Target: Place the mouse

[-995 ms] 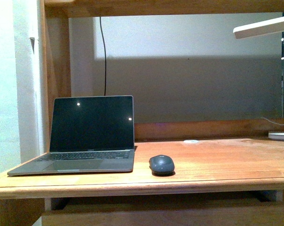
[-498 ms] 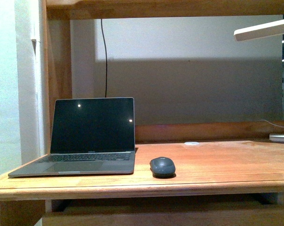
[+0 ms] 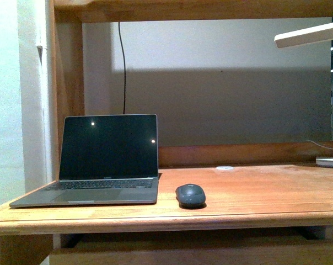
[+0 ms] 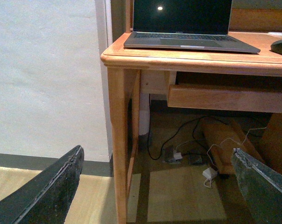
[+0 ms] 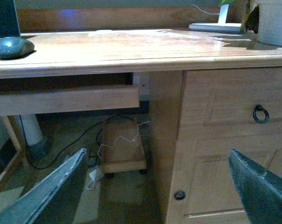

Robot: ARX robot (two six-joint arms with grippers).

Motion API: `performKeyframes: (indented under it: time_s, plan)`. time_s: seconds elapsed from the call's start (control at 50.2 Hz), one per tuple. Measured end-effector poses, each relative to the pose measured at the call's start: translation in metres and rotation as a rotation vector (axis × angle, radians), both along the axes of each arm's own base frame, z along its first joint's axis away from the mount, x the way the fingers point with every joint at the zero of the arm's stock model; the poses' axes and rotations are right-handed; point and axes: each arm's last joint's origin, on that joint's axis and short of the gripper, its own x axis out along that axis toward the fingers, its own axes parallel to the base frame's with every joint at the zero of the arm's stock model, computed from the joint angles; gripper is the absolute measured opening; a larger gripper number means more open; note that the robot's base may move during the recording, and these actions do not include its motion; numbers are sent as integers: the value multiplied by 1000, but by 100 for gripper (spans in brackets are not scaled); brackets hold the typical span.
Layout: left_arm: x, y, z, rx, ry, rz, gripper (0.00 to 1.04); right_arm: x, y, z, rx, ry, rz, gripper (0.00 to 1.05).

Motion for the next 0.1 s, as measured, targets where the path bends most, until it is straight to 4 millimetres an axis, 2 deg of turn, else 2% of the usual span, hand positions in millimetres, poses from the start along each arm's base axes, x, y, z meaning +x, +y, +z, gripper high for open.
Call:
performKeyframes:
  time_s: [0.02,0.1]
  plan:
    - [0,0,0,0,0,0,97,0,0,0,0,0,0,99]
    - [0,0,0,0,0,0,97,0,0,0,0,0,0,97]
